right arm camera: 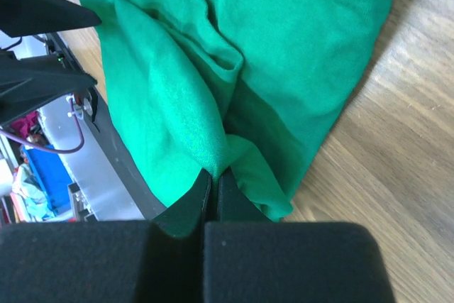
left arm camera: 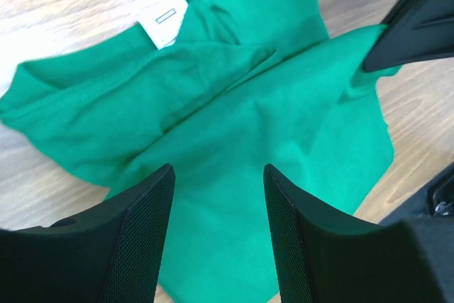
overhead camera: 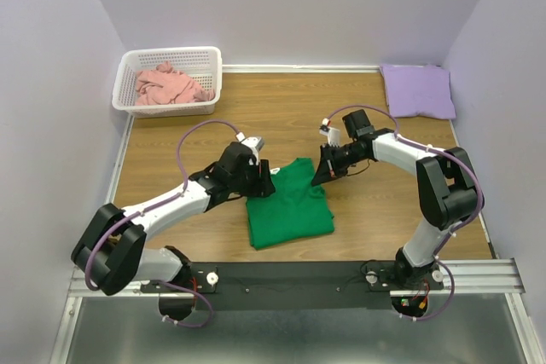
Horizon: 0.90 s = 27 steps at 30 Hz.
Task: Fold and stack the t-shirts
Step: Fold the tshirt
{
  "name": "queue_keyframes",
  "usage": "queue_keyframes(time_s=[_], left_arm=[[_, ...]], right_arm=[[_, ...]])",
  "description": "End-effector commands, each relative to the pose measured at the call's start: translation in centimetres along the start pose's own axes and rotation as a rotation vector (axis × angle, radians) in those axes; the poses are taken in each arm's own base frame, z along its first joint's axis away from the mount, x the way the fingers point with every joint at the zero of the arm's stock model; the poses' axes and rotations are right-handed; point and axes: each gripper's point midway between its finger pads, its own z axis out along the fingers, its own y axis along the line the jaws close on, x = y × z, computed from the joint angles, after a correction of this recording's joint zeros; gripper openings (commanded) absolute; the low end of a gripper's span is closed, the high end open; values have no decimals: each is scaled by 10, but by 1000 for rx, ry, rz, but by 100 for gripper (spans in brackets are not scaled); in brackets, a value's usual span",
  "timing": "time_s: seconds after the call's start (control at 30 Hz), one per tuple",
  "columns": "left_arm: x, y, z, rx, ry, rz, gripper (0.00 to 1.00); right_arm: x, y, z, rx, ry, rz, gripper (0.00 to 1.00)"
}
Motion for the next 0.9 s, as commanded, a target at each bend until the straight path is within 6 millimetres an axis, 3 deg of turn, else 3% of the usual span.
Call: queue_keyframes(time_s=[0.0,0.13,0.4,0.5,0.7,0.87], left_arm=[[6,20,-7,-104,-14,-31,62],[-3,46,-9,-250,-61,-49,69],[14,49,3,-254,19,-74,68],[16,48,2,-252,31,-75,64],[17,65,-7,-349,12,-93,66],[21,61,-4,-326,28,-102,67]], right_arm=[[-7,-1,0,9,1,-24,1],[-7,-2,2,4,7,-23,1],[-4,-1,0,6,7,-25,1],[-3,-1,0,5,9,-27,1],[0,-1,0,4,13,-25,1],[-1,0,0,1,12,-26,1]])
